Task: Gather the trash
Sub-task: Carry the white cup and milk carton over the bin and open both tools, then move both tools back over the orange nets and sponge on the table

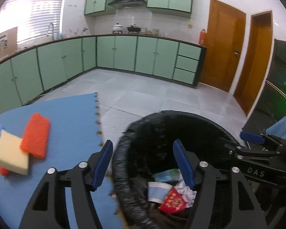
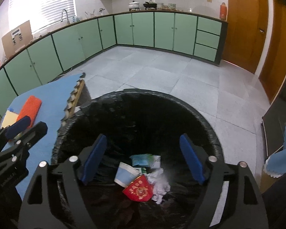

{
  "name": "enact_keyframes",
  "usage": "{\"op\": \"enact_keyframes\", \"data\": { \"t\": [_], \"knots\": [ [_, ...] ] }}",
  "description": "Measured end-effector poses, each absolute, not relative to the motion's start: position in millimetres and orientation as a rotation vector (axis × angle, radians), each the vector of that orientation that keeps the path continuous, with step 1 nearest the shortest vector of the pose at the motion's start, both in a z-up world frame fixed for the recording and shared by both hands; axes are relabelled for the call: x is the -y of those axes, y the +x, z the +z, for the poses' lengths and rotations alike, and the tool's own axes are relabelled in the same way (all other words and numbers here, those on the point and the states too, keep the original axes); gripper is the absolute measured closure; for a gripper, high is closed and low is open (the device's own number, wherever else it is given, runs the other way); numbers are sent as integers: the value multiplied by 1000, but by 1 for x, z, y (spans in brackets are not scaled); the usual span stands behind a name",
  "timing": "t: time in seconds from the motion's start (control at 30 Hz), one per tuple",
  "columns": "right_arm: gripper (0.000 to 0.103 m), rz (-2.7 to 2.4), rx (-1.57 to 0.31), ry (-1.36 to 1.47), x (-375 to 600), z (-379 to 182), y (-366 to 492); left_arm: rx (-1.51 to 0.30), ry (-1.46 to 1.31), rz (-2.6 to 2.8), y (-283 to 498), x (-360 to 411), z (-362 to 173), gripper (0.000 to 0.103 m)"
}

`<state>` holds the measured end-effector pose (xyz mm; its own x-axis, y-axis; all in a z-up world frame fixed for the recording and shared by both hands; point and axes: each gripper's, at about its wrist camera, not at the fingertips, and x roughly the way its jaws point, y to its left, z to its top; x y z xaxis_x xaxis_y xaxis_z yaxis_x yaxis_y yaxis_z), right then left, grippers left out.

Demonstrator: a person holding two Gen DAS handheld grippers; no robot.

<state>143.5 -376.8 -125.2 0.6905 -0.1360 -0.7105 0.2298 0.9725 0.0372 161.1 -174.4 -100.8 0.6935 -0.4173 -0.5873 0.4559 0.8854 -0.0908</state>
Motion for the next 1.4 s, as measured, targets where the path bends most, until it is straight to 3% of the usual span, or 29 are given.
{"op": "enact_keyframes", "data": {
  "t": [0.23, 0.77, 1.4],
  "knots": [
    [15, -124, -774, 107, 328, -117, 153, -620, 36, -372, 164, 113, -89, 33],
    [15, 73, -725, 37, 196, -107, 202, -591, 1, -58, 171, -48, -88, 32],
    [21, 210, -753, -36, 83, -144, 282, -609, -50, 47, 212, -112, -119, 32]
  ]
}}
